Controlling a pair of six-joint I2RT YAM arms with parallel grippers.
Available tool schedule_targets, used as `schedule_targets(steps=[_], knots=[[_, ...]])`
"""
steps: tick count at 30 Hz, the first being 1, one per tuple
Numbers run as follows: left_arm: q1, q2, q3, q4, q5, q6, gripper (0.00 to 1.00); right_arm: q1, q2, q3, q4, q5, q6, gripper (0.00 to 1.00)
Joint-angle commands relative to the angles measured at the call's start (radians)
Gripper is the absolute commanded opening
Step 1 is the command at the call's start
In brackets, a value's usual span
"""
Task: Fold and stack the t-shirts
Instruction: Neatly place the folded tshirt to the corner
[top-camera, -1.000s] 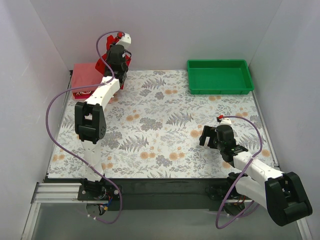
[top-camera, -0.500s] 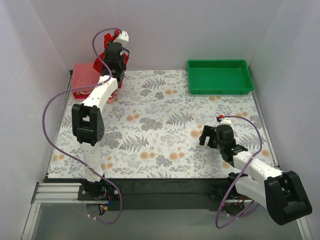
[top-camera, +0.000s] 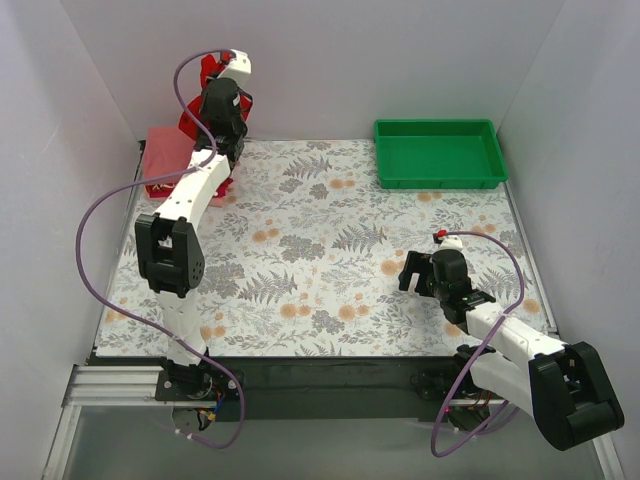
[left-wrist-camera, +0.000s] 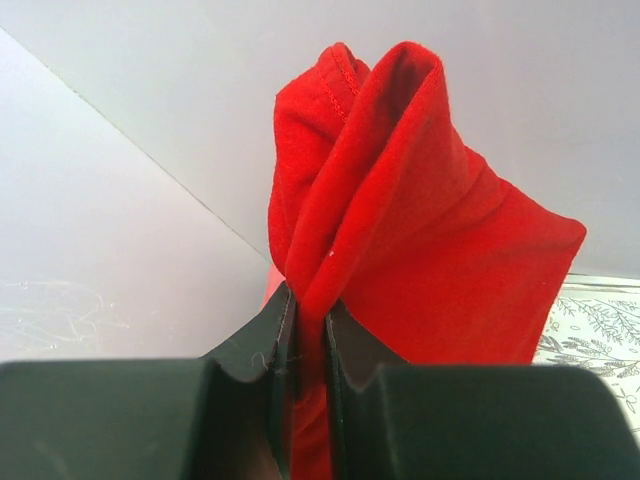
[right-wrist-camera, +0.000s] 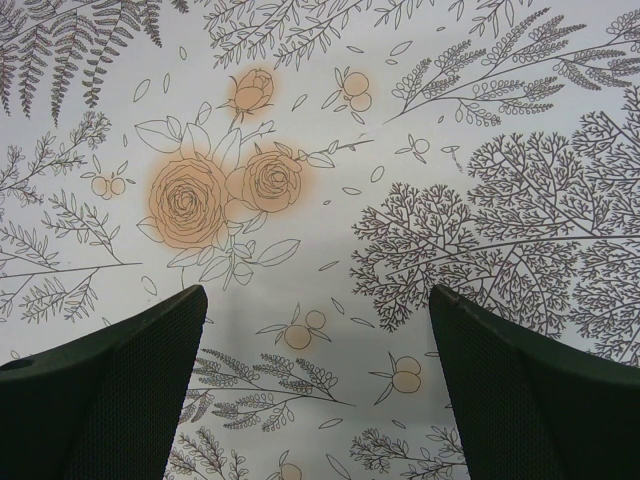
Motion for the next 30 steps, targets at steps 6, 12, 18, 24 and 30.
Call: schedule_targets(steps=[6,12,18,24,30], knots=[[0.027,-0.054,-0.017,0.035,-0.001,-0.012,0.0,-0.003,0.006,-0.011,-0.029,-0.001,0.007,0.98],[0.061,0.006,-0.011,0.039,-0.005,-0.03,0.0,-0.003,0.019,-0.008,-0.029,0.004,0.008,0.98],[0.101,0.058,0.003,0.046,-0.005,-0.047,0.0,-0.004,0.032,-0.002,-0.029,0.008,0.01,0.98],[0.153,0.124,0.015,0.048,0.001,-0.079,0.0,-0.003,0.031,0.001,-0.029,0.018,0.013,0.98],[0.191,0.178,0.024,0.052,0.021,-0.104,0.0,-0.004,0.02,0.004,-0.034,0.025,0.013,0.98]])
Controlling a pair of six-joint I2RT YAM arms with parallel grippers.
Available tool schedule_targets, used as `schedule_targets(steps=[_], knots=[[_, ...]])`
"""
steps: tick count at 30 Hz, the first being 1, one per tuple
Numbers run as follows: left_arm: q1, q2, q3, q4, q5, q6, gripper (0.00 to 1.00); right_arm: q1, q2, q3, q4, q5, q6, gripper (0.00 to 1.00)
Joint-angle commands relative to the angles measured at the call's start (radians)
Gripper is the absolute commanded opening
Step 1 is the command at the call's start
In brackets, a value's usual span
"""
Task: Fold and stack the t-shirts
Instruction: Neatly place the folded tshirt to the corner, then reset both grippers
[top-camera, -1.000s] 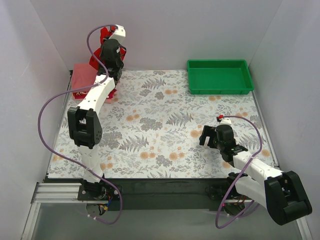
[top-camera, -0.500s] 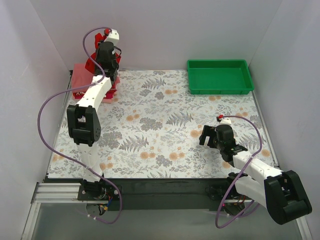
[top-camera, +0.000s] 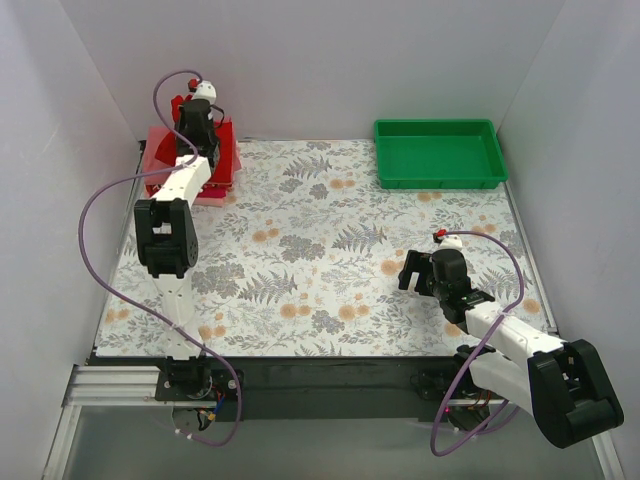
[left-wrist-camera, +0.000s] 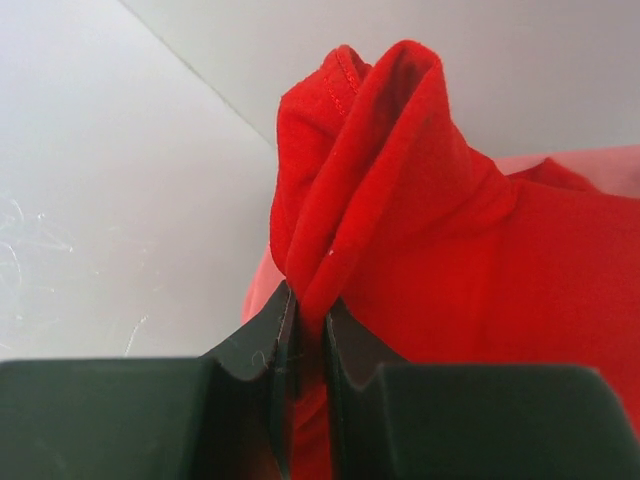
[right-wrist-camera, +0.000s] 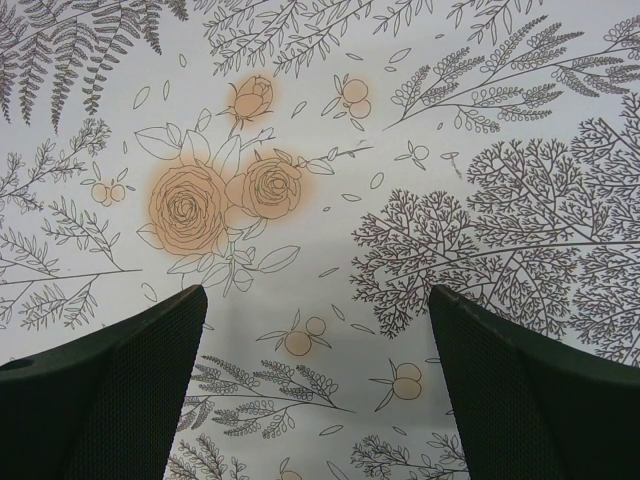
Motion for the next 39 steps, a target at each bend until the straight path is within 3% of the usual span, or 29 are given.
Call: schedule_targets(steps=[1,5,7,9,10,18,22,26,28,30,31,32,34,36,39], knots=[[0.021,0.002,0.046,0.037,0.011,-0.027,0.0,-0.004,0.0,0.004,-0.051,0.018,0.014,0.98],[0.033,0.025,0.042,0.062,-0.01,-0.026,0.0,-0.003,-0.016,0.009,-0.063,0.028,0.014,0.98],[0.034,0.026,0.025,0.117,-0.044,-0.006,0.25,-0.003,-0.025,0.015,-0.073,0.034,0.014,0.98],[0.034,0.025,0.016,0.14,-0.062,0.01,0.66,-0.003,-0.03,0.028,-0.088,0.049,0.014,0.98],[0.036,0.022,0.016,0.154,-0.079,0.013,0.77,-0.004,-0.031,0.036,-0.094,0.052,0.012,0.98],[0.033,-0.082,-0.018,0.117,-0.104,-0.079,0.86,-0.004,-0.095,0.042,-0.132,0.054,0.014,0.98],[-0.004,-0.167,0.01,-0.134,-0.092,-0.29,0.87,-0.004,-0.163,0.033,-0.136,0.048,0.017,0.98],[-0.166,-0.266,0.011,-0.325,-0.102,-0.482,0.87,-0.004,-0.211,0.044,-0.172,0.022,0.026,0.98],[-0.225,-0.345,0.0,-0.457,-0.031,-0.612,0.87,-0.003,-0.237,0.055,-0.183,0.008,0.028,0.98],[-0.257,-0.456,-0.074,-0.526,0.131,-0.822,0.88,-0.004,-0.253,0.061,-0.208,0.002,0.029,0.98],[-0.257,-0.498,-0.134,-0.547,0.351,-0.884,0.89,-0.003,-0.27,0.067,-0.221,0.003,0.034,0.98],[-0.257,-0.551,-0.197,-0.543,0.437,-0.995,0.89,-0.003,-0.28,0.074,-0.235,-0.003,0.034,0.98],[-0.271,-0.706,-0.437,-0.453,0.587,-1.082,0.9,-0.001,-0.307,0.078,-0.249,-0.011,0.025,0.98],[-0.338,-0.806,-0.693,-0.358,0.591,-1.119,0.91,-0.004,-0.326,0.079,-0.263,-0.032,0.003,0.98],[-0.421,-0.969,-0.876,-0.306,0.51,-1.212,0.92,-0.003,-0.352,0.078,-0.286,-0.031,-0.004,0.98]])
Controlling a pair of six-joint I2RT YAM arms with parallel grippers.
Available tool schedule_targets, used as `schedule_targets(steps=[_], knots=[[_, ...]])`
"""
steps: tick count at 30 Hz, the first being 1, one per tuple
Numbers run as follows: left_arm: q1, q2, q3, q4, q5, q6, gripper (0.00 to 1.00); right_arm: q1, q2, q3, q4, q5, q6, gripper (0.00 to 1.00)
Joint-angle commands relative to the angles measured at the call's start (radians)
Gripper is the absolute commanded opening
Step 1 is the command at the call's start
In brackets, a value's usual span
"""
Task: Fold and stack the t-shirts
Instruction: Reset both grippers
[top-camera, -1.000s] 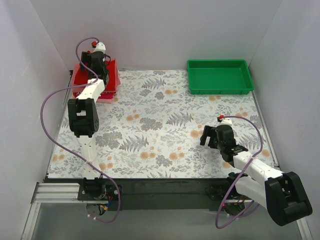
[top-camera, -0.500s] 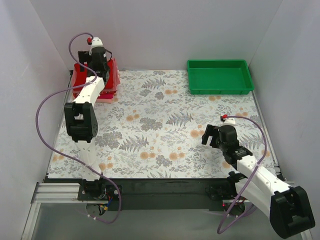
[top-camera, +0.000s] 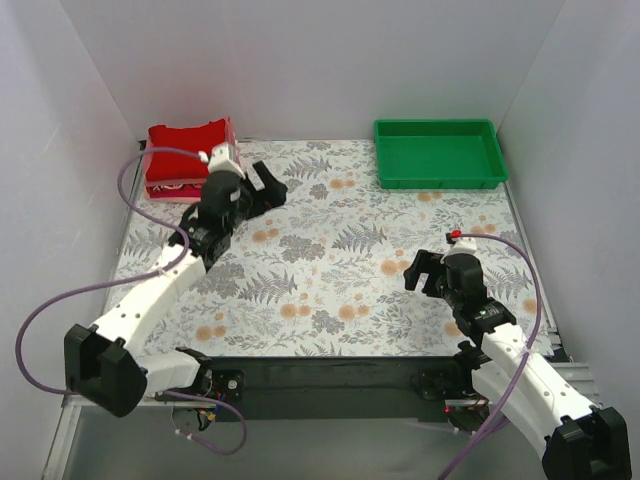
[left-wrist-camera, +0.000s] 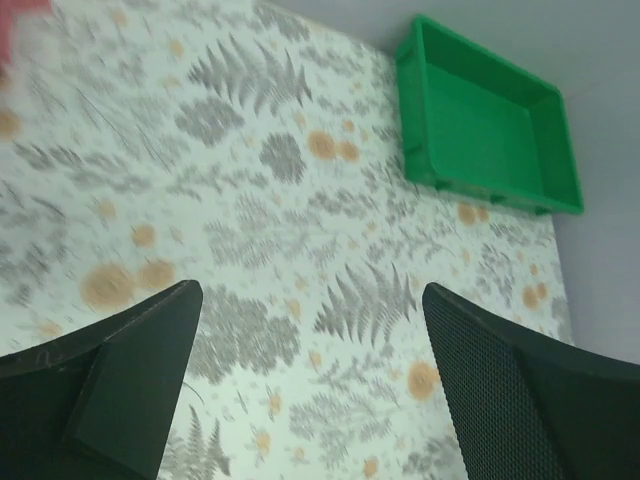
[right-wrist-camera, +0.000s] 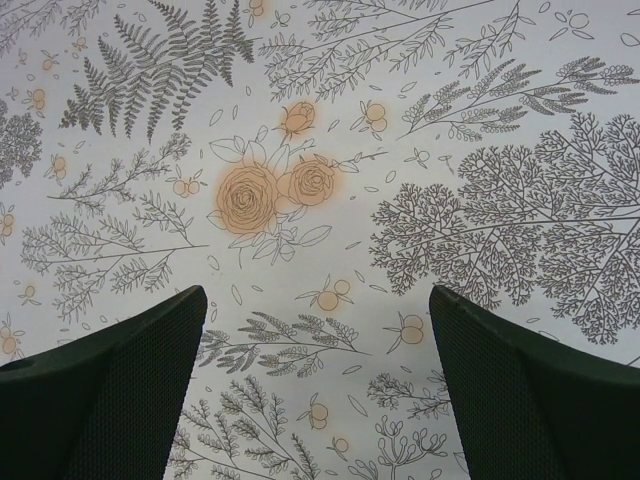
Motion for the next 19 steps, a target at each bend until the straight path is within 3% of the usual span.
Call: schedule_targets(steps=[1,4,8,19], knots=[[-0.072,-0.088,-0.26,0.023,0.042,-0.222,0.92,-0.003,-0.033,0.038,-0.03,-0.012,-0.024,0.98],[-0.11,-0.179,-0.434,0.031,0.035,-0.314,0.93,-0.004,-0.039,0.02,-0.028,0.005,-0.019,0.98],[-0.146,-0.257,-0.548,-0.011,-0.013,-0.372,0.93,-0.003,-0.046,0.003,-0.028,0.022,0.015,0.99],[-0.147,-0.27,-0.537,-0.044,-0.12,-0.361,0.96,-0.004,-0.078,-0.012,-0.022,0.026,0.036,0.99]])
